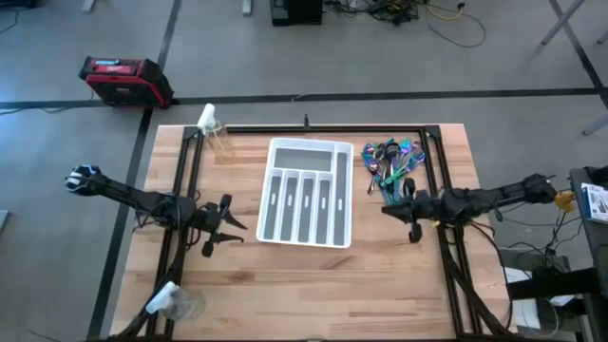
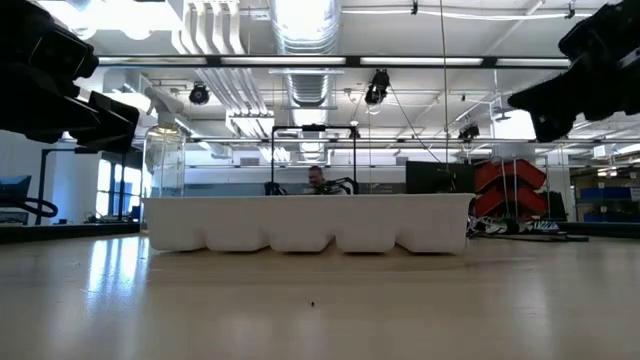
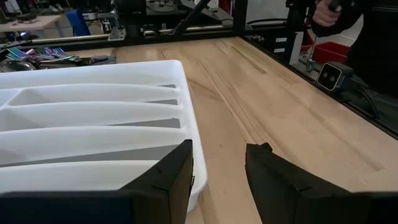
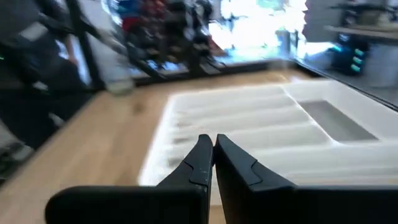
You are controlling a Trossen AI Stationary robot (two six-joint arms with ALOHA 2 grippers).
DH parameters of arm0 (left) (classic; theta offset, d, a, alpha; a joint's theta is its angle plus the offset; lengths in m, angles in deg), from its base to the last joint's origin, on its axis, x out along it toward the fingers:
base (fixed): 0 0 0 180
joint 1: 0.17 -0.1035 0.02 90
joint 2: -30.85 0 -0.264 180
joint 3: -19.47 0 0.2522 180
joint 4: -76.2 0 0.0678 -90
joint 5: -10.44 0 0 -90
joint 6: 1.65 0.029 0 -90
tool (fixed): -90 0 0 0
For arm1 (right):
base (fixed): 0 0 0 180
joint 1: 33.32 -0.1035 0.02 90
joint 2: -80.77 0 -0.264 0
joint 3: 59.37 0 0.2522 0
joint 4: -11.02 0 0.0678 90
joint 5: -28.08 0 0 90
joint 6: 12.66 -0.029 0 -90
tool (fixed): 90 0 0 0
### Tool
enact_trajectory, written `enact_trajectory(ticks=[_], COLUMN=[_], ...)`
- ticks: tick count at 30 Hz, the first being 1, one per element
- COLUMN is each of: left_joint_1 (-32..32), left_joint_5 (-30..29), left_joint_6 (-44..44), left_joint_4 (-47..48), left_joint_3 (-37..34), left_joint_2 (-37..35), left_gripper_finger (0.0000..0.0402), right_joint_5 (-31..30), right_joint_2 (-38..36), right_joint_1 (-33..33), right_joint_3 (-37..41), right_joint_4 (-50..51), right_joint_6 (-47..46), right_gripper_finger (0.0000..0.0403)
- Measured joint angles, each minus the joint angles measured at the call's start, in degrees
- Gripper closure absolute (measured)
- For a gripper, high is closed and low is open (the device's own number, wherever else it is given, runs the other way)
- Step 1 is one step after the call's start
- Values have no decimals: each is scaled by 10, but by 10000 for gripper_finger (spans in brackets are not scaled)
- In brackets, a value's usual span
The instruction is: Sort silverware
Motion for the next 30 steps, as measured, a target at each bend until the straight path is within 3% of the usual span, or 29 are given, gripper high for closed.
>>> enact_trajectory(ticks=[14,24,30], left_joint_1=[0,0,0], left_joint_5=[0,0,0], left_joint_6=[0,0,0], left_joint_4=[0,0,0], left_joint_3=[0,0,0], left_joint_2=[0,1,1], left_gripper_finger=[269,269,269], right_joint_5=[-45,-198,-181], right_joint_2=[261,397,440], right_joint_1=[0,56,119], right_joint_3=[-113,-254,-275], right_joint_4=[13,368,390], right_joint_6=[-93,-303,-280], right_gripper_finger=[401,401,397])
